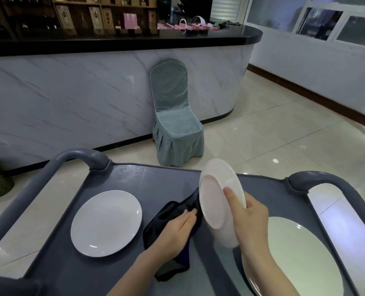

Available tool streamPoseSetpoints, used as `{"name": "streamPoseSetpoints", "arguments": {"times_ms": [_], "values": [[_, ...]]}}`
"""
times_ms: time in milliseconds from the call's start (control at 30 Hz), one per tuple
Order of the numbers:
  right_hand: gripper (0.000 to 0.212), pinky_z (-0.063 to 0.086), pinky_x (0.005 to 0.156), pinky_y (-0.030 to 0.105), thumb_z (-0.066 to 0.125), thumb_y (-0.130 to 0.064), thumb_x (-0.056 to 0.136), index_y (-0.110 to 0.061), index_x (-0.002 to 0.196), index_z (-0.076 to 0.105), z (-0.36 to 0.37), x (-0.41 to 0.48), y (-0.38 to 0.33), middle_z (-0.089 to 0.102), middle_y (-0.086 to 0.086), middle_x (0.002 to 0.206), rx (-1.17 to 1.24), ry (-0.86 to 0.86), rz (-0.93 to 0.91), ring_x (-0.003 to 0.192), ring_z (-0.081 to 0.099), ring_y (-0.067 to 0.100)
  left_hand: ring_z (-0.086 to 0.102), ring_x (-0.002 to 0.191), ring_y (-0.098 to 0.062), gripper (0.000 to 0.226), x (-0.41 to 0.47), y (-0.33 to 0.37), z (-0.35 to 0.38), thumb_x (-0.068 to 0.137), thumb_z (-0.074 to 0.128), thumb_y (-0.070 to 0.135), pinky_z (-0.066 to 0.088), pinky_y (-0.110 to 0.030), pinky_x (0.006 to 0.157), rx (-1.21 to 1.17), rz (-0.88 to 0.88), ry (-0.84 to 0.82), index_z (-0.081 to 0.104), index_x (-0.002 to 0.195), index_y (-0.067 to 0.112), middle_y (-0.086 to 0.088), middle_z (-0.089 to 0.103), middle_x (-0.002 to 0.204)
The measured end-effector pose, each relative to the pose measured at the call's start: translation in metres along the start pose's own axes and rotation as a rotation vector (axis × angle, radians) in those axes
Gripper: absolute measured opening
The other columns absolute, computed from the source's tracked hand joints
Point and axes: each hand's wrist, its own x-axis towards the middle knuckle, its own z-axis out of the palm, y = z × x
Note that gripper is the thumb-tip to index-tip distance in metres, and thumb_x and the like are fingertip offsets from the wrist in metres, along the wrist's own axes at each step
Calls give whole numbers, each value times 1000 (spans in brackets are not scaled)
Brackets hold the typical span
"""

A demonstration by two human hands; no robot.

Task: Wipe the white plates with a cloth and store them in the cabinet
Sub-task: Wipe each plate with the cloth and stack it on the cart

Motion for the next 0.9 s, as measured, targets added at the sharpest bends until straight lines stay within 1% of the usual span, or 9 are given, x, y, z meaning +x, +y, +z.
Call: {"name": "streamPoseSetpoints", "arguments": {"times_ms": [67,133,267,400,500,567,633,733,900], "values": [[29,40,52,8,67,-34,90,-31,62,62,4,-3,-1,64,-24,62,-54,-61,-125,59,57,-4,52,126,-4,32,-4,1,-13,103,46,27,36,-11,101,-58,-76,124,56,133,26,7,59,137],[15,42,58,9,68,-32,92,-32,77,72,11,-7,-1,68,-25,73,-162,-161,-332,67,61,-5,69,104,-17,25,-4,17,-31,102,49,24,52,-27,88,-354,-161,239,63,122,19,-2,72,115],[21,55,62,21,76,-31,80,-17,96,80,38,-18,7,78,-7,88,-521,-276,-970,72,70,9,75,82,-25,29,-16,43,-73,99,48,40,60,-35,62,-813,-230,335,66,109,20,-8,77,91],[32,59,60,27,87,-28,74,-15,102,79,62,-31,12,77,-5,100,-595,-501,-1128,81,75,12,70,77,-27,23,-36,28,-95,88,65,27,57,-31,61,-774,-289,395,70,103,9,-12,73,93],[50,53,91,23,53,-62,88,-30,122,71,74,-35,8,67,-15,127,-641,-784,-879,111,65,3,71,76,-29,21,-49,6,-106,88,62,13,58,-35,64,-744,-326,478,67,108,12,-12,74,94],[59,31,109,13,39,-72,90,-39,136,58,82,-30,13,52,-23,143,-651,-808,-639,131,45,-4,72,75,-28,26,-56,-9,-113,87,60,9,58,-35,62,-728,-348,533,68,109,20,-8,75,95],[53,25,108,13,50,-56,95,-32,142,52,93,-18,26,47,-17,145,-633,-644,-480,135,39,3,71,74,-26,29,-62,-24,-123,87,59,9,57,-33,58,-721,-369,592,68,109,25,-7,74,98],[48,40,98,26,62,-30,95,-19,142,51,115,-5,42,53,2,136,-603,-550,-125,120,52,19,71,73,-25,32,-72,-45,-140,87,59,9,56,-32,56,-724,-383,636,67,110,31,-6,73,96],[29,49,66,22,64,-5,85,-28,102,63,160,-13,60,69,-5,103,-310,-497,256,87,63,6,70,76,-28,34,-81,-74,-164,87,61,8,55,-35,56,-678,-399,653,63,106,36,-10,71,98]]}}
